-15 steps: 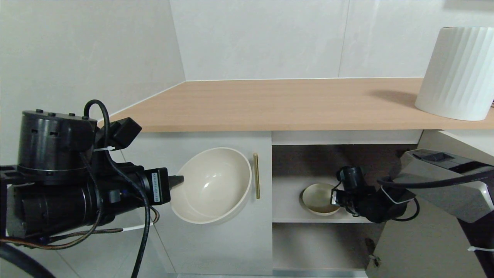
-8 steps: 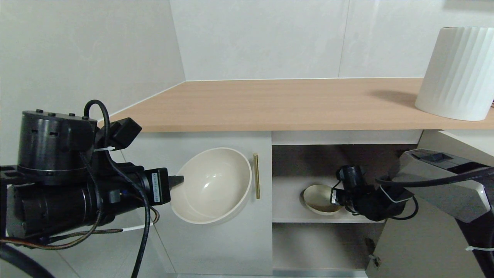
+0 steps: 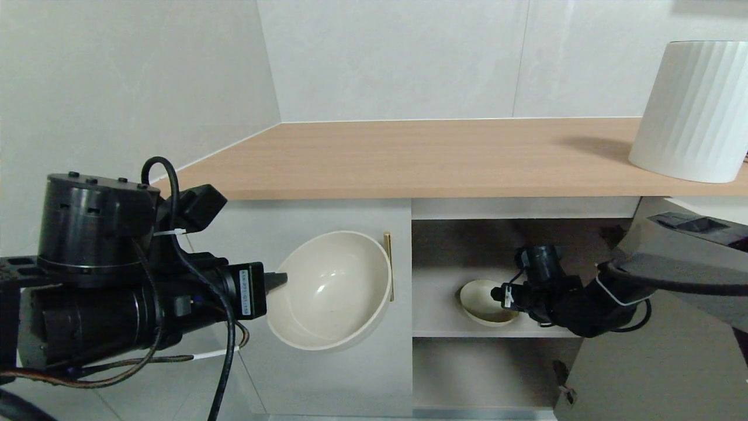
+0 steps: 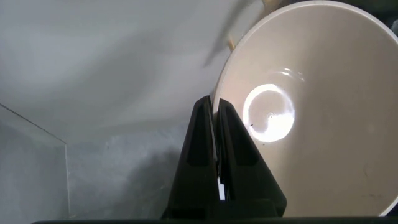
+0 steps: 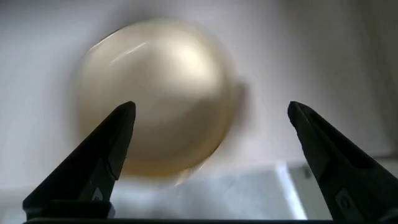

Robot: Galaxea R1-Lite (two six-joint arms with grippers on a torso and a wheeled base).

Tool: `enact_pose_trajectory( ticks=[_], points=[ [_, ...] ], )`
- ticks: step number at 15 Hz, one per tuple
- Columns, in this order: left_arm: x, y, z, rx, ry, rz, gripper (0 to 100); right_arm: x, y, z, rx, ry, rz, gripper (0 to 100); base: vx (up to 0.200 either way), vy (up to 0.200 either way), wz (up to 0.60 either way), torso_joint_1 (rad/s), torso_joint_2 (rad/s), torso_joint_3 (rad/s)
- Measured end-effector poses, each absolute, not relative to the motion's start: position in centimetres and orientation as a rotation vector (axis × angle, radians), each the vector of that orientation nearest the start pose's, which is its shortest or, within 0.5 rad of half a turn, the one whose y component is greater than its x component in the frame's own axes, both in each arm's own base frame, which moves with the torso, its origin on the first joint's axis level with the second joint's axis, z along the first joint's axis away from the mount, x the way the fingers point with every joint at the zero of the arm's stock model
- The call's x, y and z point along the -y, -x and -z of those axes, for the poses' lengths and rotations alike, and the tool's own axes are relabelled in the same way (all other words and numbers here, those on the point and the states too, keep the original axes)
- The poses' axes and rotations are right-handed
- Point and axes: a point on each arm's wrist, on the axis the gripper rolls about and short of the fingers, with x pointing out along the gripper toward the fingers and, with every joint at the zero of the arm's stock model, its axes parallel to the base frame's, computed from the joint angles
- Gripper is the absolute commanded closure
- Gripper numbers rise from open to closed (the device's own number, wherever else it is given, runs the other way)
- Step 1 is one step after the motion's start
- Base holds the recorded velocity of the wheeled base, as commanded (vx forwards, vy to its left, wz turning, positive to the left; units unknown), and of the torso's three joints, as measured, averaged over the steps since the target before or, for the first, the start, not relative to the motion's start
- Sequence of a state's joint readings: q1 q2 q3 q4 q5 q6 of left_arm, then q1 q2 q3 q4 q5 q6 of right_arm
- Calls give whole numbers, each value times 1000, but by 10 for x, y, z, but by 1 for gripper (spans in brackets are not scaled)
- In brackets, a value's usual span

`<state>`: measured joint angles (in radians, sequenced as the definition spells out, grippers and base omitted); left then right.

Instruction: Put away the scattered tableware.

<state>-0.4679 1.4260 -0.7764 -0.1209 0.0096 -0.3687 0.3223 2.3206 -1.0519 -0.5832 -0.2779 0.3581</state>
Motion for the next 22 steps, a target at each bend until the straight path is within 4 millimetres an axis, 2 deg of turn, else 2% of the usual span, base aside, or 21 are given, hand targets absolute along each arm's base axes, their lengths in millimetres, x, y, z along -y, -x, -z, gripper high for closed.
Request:
enact_pose_trajectory(
  ticks=[4,7,10,12,15,19,22],
  points=[
    [120,-210,-170,-680,46,392,100,-150,-330,-71,-687,-105,-114,0,0,0,0,0,0,0],
    [133,-213,-144,-772,-19,395,100,-169,-267,-122,-767,-63,-314,0,0,0,0,0,0,0],
    [143,-207,-127,-833,-74,435,100,-184,-214,-154,-804,-20,-507,0,0,0,0,0,0,0],
    [150,-201,-120,-855,-112,468,100,-192,-199,-159,-801,-4,-569,0,0,0,0,0,0,0],
    [155,-196,-118,-860,-131,487,100,-207,-193,-151,-839,17,-631,0,0,0,0,0,0,0],
    [158,-191,-123,-833,-132,502,100,-229,-199,-133,-884,17,-633,0,0,0,0,0,0,0],
    [158,-190,-125,-805,-123,512,100,-237,-204,-123,-906,30,-619,0,0,0,0,0,0,0]
  ],
)
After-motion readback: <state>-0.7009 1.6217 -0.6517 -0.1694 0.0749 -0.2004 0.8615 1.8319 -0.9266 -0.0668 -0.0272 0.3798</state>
